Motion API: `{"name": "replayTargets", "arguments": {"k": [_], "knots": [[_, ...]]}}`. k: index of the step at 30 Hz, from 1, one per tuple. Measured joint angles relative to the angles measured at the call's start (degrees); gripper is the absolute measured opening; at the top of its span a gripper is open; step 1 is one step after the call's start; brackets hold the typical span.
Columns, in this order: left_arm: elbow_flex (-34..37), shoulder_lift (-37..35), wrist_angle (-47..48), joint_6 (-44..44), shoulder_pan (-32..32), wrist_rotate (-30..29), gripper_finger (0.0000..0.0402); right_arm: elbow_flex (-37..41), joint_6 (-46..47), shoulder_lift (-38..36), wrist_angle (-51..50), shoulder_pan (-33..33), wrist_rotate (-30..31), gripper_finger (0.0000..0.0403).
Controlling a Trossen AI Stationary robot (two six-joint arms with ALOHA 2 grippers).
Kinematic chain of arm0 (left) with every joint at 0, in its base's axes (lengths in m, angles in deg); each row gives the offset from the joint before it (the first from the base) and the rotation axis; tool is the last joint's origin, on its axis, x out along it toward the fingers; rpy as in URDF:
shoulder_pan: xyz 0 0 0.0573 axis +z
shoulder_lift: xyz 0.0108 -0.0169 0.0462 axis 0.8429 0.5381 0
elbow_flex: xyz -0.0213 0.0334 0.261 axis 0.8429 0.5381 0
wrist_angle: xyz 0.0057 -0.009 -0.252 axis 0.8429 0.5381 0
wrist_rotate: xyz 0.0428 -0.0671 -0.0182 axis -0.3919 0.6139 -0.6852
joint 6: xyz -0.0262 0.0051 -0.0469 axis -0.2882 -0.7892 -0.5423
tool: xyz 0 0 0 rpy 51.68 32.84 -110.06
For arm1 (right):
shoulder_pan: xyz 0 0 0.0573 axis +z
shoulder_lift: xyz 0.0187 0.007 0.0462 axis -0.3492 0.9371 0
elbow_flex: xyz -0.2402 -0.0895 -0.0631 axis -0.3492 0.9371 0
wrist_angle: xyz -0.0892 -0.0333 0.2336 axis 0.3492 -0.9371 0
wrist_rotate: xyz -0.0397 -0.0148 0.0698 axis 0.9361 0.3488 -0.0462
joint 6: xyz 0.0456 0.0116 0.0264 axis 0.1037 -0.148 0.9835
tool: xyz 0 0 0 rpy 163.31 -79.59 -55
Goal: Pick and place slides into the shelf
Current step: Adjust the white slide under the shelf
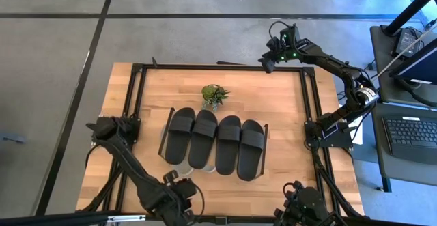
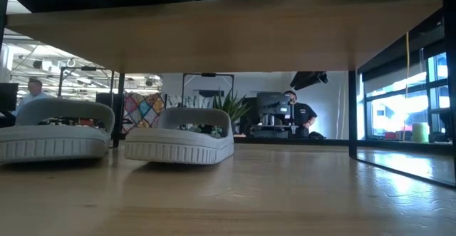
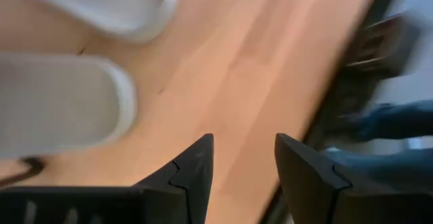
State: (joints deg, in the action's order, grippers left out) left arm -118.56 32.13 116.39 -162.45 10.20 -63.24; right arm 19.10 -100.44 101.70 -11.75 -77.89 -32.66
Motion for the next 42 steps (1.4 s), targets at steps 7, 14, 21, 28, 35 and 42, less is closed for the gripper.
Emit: {"name": "replayTargets", "arguments": {"k": [7,14,21,28,35,42], "knots": [[0.0,4.8,8.7,-5.5,0.5,0.8,0.0149,0.0,0.1,0.0,-1.2,0.0,0.0,0.0165],[0.0,8.4,14.1,-5.2,0.7,-2.9,0.0149,0.0,0.2,0.0,-2.2,0.0,0.0,0.0165],[0.0,11.6,15.3,-5.0,0.7,-3.9,0.0149,0.0,0.2,0.0,-2.3,0.0,0.0,0.0165],[0.0,12.8,13.5,-5.1,0.7,-4.1,0.0149,0.0,0.2,0.0,-2.3,0.0,0.0,0.0165],[0.0,12.8,12.3,-4.9,-0.1,-4.0,0.0149,0.0,0.1,0.0,-2.3,0.0,0.0,0.0165],[0.0,12.8,7.5,-3.7,0.2,-4.0,0.0149,0.0,0.1,0.0,-1.7,0.0,0.0,0.0165]]}}
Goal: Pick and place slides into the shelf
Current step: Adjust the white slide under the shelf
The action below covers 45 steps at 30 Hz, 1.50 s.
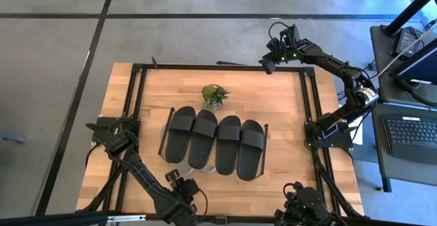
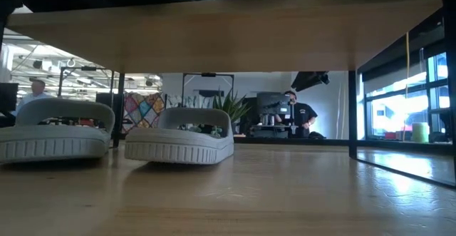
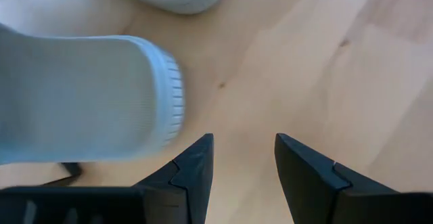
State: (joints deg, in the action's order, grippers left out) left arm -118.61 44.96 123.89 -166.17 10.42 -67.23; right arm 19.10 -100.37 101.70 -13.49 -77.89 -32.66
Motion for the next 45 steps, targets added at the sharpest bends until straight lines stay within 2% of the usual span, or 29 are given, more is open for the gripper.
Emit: {"name": "replayTargets", "arguments": {"k": [3,6,9,17,24,30,39,45], "knots": [[0.0,0.0,-2.0,0.9,0.2,0.4,0.0149,0.0,0.0,0.0,0.0,0.0,0.0,0.0165],[0.0,0.0,-1.4,6.3,0.5,0.9,0.0149,0.0,0.0,0.0,-0.1,0.0,0.0,0.0165],[0.0,0.0,-0.7,9.1,0.4,-1.1,0.0149,0.0,0.0,0.0,-0.1,0.0,0.0,0.0165],[0.0,0.0,5.3,9.2,0.1,0.3,0.0149,0.0,0.0,0.0,-0.2,0.0,0.0,0.0165],[0.0,0.0,14.6,4.1,-0.2,0.6,0.0149,0.0,0.0,0.0,-0.1,0.0,0.0,0.0165],[0.0,0.0,10.2,7.6,-0.2,-2.2,0.0149,0.0,-0.1,0.0,0.0,0.0,0.0,0.0165],[0.0,5.2,8.7,9.5,1.1,-1.7,0.0149,0.0,-0.2,0.0,0.1,0.0,0.0,0.0165],[-0.1,5.8,8.6,8.9,1.3,-1.6,0.0149,0.0,-0.2,0.0,-0.1,0.0,0.0,0.0165]]}}
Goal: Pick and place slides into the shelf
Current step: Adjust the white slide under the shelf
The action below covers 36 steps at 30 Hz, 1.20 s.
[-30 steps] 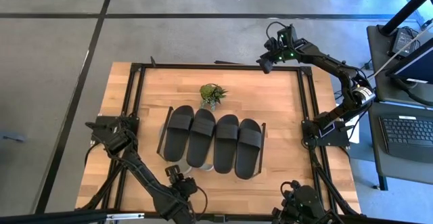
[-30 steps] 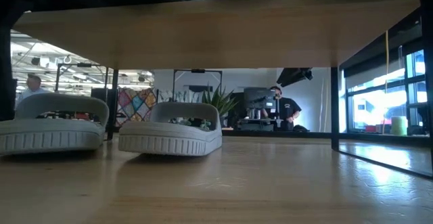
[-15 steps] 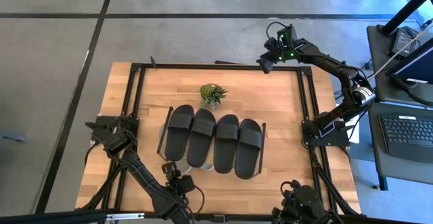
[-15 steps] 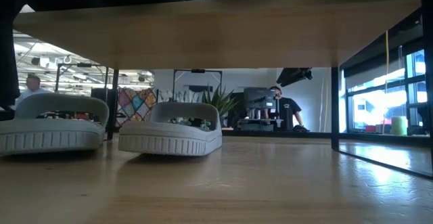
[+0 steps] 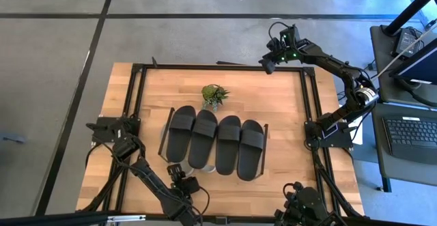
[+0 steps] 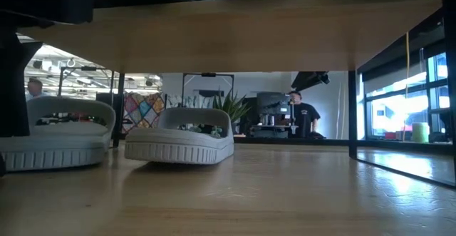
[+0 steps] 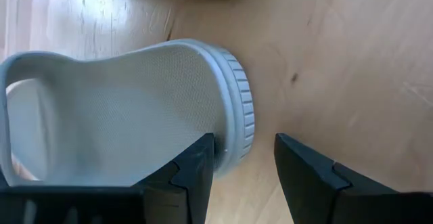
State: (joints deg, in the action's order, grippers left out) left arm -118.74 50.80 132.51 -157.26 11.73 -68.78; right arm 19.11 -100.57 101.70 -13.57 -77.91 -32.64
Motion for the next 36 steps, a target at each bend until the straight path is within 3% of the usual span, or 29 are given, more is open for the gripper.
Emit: {"name": "replayTargets", "arguments": {"k": [31,36], "knots": [[0.2,0.2,-1.4,0.1,0.0,-1.4,0.0149,0.0,0.0,0.0,0.0,0.0,0.0,0.0165],[0.2,0.2,-1.5,0.0,0.0,-1.5,0.0127,0.0,0.0,0.0,0.0,0.0,0.0,0.0165]]}}
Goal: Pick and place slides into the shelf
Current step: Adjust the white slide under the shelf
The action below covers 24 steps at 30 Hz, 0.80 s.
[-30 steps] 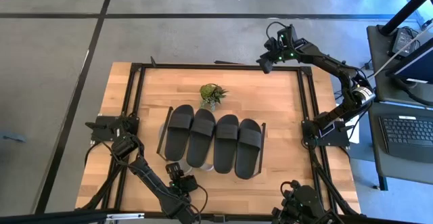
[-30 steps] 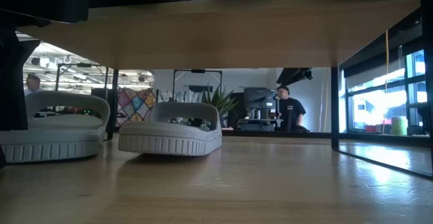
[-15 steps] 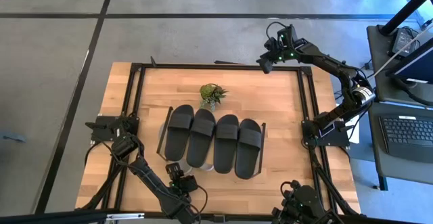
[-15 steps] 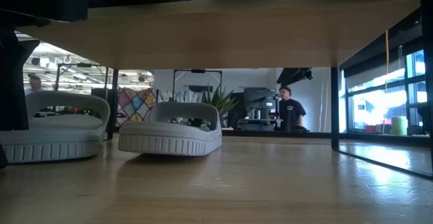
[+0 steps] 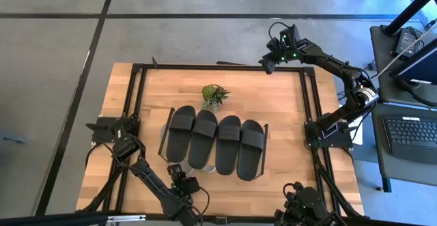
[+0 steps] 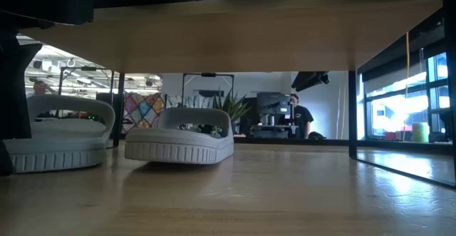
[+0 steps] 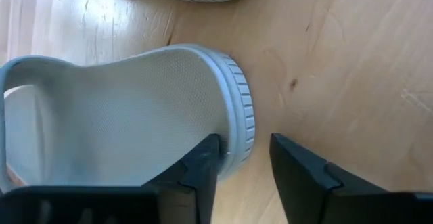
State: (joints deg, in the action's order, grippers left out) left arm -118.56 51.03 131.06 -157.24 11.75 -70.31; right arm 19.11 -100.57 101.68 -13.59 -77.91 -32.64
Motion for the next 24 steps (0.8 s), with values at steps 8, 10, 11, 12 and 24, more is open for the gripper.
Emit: {"name": "replayTargets", "arguments": {"k": [8,10,11,12,24], "knots": [[0.0,0.0,0.6,0.0,0.1,-0.3,0.0041,0.0,0.0,0.0,0.0,0.0,0.0,0.0165],[0.0,0.0,0.6,0.4,0.0,0.1,0.0021,0.0,0.0,0.0,0.0,0.0,0.0,0.0165],[0.0,0.0,0.6,0.7,0.1,0.5,0.0013,0.0,0.0,0.0,0.0,0.0,0.0,0.0165],[0.0,0.0,0.6,1.6,0.1,1.0,0.0009,0.0,0.0,0.0,0.0,0.0,0.0,0.0165],[0.0,0.0,0.5,14.5,-0.7,1.7,0.0005,0.0,0.0,0.0,0.0,0.0,0.0,0.0165]]}}
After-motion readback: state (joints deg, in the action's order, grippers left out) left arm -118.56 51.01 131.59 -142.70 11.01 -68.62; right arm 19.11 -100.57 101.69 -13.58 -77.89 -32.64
